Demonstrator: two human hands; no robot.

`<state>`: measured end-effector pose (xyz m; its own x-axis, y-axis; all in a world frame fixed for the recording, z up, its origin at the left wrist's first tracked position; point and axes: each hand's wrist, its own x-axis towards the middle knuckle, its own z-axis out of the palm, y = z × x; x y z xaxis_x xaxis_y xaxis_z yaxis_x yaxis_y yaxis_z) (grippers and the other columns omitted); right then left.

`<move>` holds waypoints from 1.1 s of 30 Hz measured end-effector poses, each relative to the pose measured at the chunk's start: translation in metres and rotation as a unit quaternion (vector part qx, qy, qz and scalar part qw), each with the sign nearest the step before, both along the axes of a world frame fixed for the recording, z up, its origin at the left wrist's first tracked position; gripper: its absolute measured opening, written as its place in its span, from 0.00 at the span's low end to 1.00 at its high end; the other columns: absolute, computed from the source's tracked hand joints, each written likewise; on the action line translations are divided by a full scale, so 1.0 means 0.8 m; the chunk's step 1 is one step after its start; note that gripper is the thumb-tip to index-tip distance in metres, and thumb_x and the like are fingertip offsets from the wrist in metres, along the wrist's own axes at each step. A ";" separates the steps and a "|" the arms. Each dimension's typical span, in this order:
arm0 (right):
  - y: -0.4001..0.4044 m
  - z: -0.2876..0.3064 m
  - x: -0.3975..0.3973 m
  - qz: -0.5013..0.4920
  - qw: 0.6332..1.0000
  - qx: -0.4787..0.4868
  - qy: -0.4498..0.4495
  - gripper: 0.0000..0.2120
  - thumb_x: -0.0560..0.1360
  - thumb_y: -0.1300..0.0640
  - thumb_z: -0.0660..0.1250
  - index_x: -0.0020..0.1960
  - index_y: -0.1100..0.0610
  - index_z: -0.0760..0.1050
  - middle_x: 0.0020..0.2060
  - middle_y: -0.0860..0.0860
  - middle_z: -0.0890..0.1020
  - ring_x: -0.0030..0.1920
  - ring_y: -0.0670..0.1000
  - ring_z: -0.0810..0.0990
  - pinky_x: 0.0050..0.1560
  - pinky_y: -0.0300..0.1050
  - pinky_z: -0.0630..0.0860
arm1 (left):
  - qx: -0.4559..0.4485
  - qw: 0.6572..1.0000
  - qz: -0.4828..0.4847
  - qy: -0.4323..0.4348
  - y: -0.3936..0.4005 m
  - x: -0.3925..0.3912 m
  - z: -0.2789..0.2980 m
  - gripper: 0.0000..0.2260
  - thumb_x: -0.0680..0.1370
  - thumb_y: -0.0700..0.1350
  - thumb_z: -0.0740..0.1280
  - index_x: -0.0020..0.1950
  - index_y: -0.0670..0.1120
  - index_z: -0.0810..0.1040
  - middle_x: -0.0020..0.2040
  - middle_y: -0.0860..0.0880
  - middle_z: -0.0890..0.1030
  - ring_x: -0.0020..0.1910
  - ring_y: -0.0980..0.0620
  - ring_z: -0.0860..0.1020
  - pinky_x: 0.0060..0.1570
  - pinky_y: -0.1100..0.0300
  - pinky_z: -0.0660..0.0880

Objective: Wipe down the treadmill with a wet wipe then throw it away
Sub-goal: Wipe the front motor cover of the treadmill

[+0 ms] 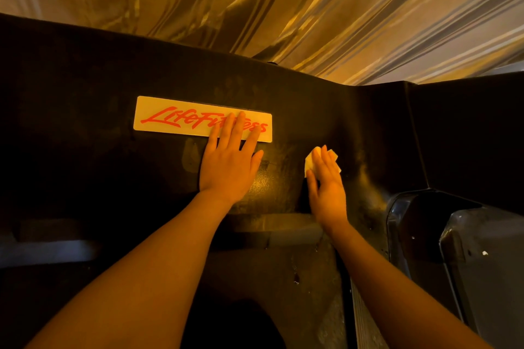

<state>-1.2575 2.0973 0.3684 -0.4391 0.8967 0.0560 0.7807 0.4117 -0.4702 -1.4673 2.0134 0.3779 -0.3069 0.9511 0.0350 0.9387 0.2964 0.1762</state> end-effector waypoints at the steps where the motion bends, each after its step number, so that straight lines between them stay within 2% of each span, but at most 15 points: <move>1: -0.005 -0.002 0.002 -0.001 1.000 0.003 0.003 0.25 0.82 0.56 0.59 0.77 0.54 0.59 0.77 0.51 0.58 0.77 0.48 0.52 0.74 0.43 0.53 | 0.001 1.000 0.001 0.001 0.000 0.000 0.000 0.27 0.82 0.59 0.42 0.80 0.51 0.49 0.80 0.41 0.45 0.79 0.41 0.43 0.76 0.44 0.43; 10: -0.071 -0.016 0.039 -0.002 0.999 0.000 0.037 0.25 0.81 0.57 0.61 0.77 0.53 0.61 0.78 0.49 0.58 0.78 0.46 0.52 0.76 0.36 0.50 | -0.009 1.000 -0.002 -0.004 -0.001 0.000 0.006 0.27 0.81 0.58 0.41 0.80 0.51 0.48 0.80 0.42 0.44 0.79 0.41 0.42 0.76 0.44 0.41; 16: -0.044 -0.014 0.033 -0.005 0.999 0.000 0.035 0.25 0.81 0.55 0.60 0.77 0.54 0.61 0.77 0.49 0.58 0.78 0.47 0.52 0.75 0.40 0.51 | -0.015 1.000 0.001 -0.011 0.000 0.000 0.003 0.26 0.82 0.58 0.44 0.80 0.52 0.48 0.80 0.42 0.43 0.79 0.41 0.41 0.76 0.44 0.41; 20: -0.009 -0.011 0.023 -0.018 1.000 0.007 0.024 0.24 0.82 0.56 0.60 0.77 0.55 0.61 0.77 0.49 0.58 0.78 0.49 0.53 0.75 0.45 0.53 | -0.017 0.998 0.015 -0.050 0.000 0.011 0.011 0.26 0.83 0.57 0.45 0.80 0.52 0.47 0.80 0.42 0.42 0.78 0.42 0.40 0.76 0.45 0.41; 25: -0.011 -0.012 0.021 -0.037 0.999 0.018 0.032 0.24 0.82 0.57 0.61 0.76 0.56 0.61 0.77 0.51 0.59 0.77 0.47 0.52 0.75 0.46 0.53 | -0.024 0.996 -0.027 -0.084 -0.008 0.053 0.010 0.25 0.84 0.56 0.46 0.80 0.54 0.45 0.80 0.44 0.39 0.78 0.44 0.37 0.75 0.47 0.38; 29: -0.043 -0.020 0.030 -0.061 0.997 0.013 0.048 0.25 0.82 0.58 0.61 0.77 0.55 0.61 0.77 0.47 0.57 0.77 0.39 0.48 0.75 0.37 0.49 | -0.031 0.996 -0.047 -0.068 -0.013 0.072 0.003 0.24 0.84 0.55 0.47 0.80 0.53 0.47 0.80 0.43 0.38 0.78 0.45 0.37 0.75 0.47 0.38; 33: -0.072 -0.022 0.043 -0.066 0.996 0.000 0.053 0.25 0.81 0.57 0.61 0.77 0.53 0.61 0.77 0.46 0.57 0.77 0.41 0.50 0.74 0.31 0.47 | -0.039 0.997 -0.052 -0.052 -0.015 0.071 0.002 0.25 0.84 0.55 0.47 0.80 0.53 0.45 0.79 0.43 0.38 0.78 0.44 0.36 0.75 0.46 0.38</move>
